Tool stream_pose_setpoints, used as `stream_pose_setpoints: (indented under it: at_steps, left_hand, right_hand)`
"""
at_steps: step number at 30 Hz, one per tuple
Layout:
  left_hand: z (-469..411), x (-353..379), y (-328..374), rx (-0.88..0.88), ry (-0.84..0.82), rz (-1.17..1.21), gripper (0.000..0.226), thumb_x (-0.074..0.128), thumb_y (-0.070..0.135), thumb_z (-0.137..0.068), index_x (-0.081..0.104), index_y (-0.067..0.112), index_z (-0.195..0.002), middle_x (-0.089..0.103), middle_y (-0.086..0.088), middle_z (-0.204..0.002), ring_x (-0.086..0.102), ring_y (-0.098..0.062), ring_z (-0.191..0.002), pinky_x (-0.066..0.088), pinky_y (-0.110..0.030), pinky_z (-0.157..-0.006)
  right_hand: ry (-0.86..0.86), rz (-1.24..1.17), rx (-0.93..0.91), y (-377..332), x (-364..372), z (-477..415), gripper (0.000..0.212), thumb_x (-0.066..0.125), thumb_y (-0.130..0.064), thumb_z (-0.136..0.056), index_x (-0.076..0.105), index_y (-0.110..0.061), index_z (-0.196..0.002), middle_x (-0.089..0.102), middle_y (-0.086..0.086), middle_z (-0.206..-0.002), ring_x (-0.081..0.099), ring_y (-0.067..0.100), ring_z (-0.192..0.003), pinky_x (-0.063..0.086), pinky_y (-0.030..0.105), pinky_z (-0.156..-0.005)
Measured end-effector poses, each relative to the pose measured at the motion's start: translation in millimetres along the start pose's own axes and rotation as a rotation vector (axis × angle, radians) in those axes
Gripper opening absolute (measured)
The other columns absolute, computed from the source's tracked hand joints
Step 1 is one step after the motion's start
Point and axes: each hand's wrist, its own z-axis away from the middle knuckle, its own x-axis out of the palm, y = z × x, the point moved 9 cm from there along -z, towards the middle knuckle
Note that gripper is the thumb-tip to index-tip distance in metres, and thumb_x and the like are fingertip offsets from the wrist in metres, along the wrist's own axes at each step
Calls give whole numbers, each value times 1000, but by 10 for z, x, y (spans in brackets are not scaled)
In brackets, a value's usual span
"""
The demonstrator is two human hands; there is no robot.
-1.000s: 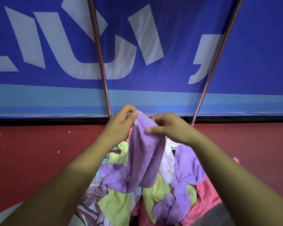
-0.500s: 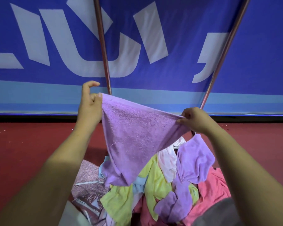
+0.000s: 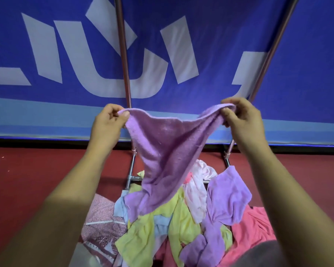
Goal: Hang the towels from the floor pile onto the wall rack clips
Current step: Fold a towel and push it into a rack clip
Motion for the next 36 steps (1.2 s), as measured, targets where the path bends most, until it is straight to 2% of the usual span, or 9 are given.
stream_pose_setpoints:
  at_steps: [4, 7, 10, 14, 16, 19, 23, 28, 36]
  left_hand:
    - [61, 78, -186, -101, -66, -208, 9, 52, 38, -84, 49, 34, -77, 61, -9, -72, 58, -26, -67, 51, -48, -77]
    - [68, 96, -164, -106, -70, -320, 10, 52, 30, -89, 45, 27, -83, 56, -6, -68, 53, -28, -66, 46, -39, -68]
    - [133, 306, -32, -130, -280, -73, 20, 52, 8, -90, 53, 28, -85, 48, -13, -72, 40, -20, -59, 36, -33, -59]
    - [450, 659, 107, -216, -584, 155, 26, 53, 1, -86, 70, 18, -76, 50, -13, -74, 44, -23, -63, 40, -33, -61]
    - [613, 808, 197, -222, -699, 215, 29, 51, -7, -93, 73, 11, -88, 62, -11, -79, 59, -16, -70, 53, -25, -66]
    - [750, 963, 243, -164, -831, 156, 31, 54, -11, -92, 66, 4, -116, 68, -19, -108, 63, -15, -99, 52, -20, -85]
    - [723, 1018, 291, -108, -747, 117, 22, 58, -3, -94, 70, 8, -108, 72, -8, -92, 67, -11, -85, 52, -18, -78]
    - [593, 932, 360, 122, -598, -122, 14, 74, 43, -84, 76, 29, -89, 62, 4, -88, 56, -4, -75, 42, -21, -73]
    - [593, 1006, 382, 111, -514, 10, 15, 72, 35, -83, 70, 20, -87, 68, 5, -78, 58, -17, -70, 48, -34, -70]
  right_hand:
    - [-25, 200, 160, 420, 19, 95, 16, 61, -7, -89, 70, -19, -86, 68, -6, -75, 60, 2, -64, 47, 24, -68]
    - [6, 229, 141, 387, -44, 75, 12, 63, -18, -94, 63, -15, -82, 58, -6, -61, 53, 12, -58, 45, 23, -58]
    - [-46, 170, 215, 402, -19, 90, 16, 68, -20, -92, 63, -7, -82, 50, 0, -50, 44, 11, -38, 39, 22, -43]
    - [-207, -121, 430, 523, 325, 296, 7, 73, -1, -85, 67, -4, -85, 62, 12, -67, 59, 13, -50, 57, 26, -59]
    - [-270, -286, 476, 531, 509, 363, 13, 67, 10, -85, 65, -2, -90, 67, 13, -71, 65, 19, -60, 59, 33, -72]
    - [-330, -316, 434, 409, 687, 428, 4, 64, 7, -89, 63, 6, -93, 66, 13, -66, 63, 18, -57, 55, 27, -64]
    - [-383, -210, 316, 204, 797, 505, 7, 70, -4, -89, 68, 2, -88, 61, 11, -60, 53, 18, -53, 47, 29, -58]
    - [-422, -196, 279, 126, 905, 571, 17, 74, -13, -89, 68, 3, -86, 59, 13, -59, 51, 22, -53, 42, 38, -58]
    - [-416, -402, 364, 95, 1012, 628, 13, 66, -8, -94, 67, 4, -100, 67, 10, -72, 60, 17, -58, 57, 34, -68]
